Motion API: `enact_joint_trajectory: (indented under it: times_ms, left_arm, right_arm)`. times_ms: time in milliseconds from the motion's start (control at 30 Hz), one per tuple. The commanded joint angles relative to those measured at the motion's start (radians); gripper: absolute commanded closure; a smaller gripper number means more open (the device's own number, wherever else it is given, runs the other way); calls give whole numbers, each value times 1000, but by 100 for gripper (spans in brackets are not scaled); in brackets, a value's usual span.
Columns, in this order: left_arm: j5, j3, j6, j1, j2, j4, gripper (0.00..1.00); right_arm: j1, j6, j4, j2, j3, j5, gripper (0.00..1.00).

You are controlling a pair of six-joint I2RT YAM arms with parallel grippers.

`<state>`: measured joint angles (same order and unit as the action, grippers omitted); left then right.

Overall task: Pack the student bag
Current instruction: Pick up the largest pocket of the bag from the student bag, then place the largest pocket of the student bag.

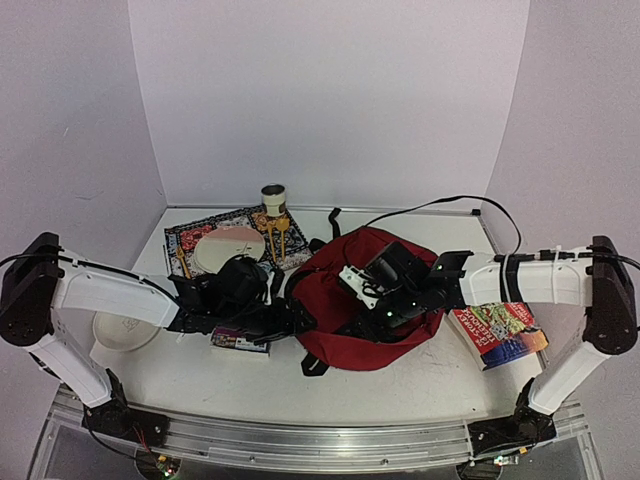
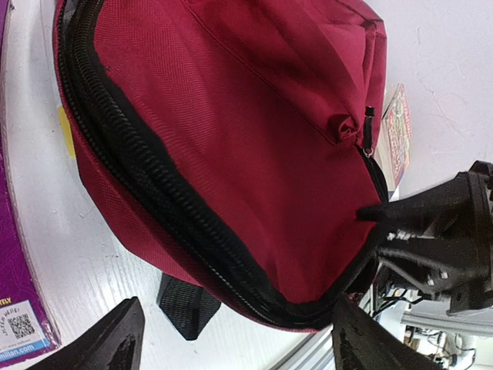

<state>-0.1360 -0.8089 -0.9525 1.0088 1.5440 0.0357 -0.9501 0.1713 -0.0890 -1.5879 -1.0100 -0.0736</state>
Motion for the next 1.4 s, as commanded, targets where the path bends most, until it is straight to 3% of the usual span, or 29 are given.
enact_joint_trajectory:
  times_ms: [0,33,367,667,867,1200,1367]
  left_arm:
    - [14,-2,-9,-1,-52,25,11]
    - [16,-2,-9,-1,-55,25,9]
    - [50,-1,-15,-1,-81,26,6]
    - [70,-43,-24,-1,-12,29,11]
    - [105,-89,-52,-2,75,30,33]
    - [28,-102,-41,0,135,54,87]
    - [5,-111,-30,22,134,72,92]
  right_arm:
    - [-4,3,13,19,-35,15,95]
    - [-4,11,17,31,-35,32,100]
    - [18,178,67,179,19,256,100]
    - [85,237,148,256,73,243,100]
    - [141,241,170,275,92,229,100]
    - [333,232,222,283,102,211,100]
    - [411,260,227,225,100,234,100]
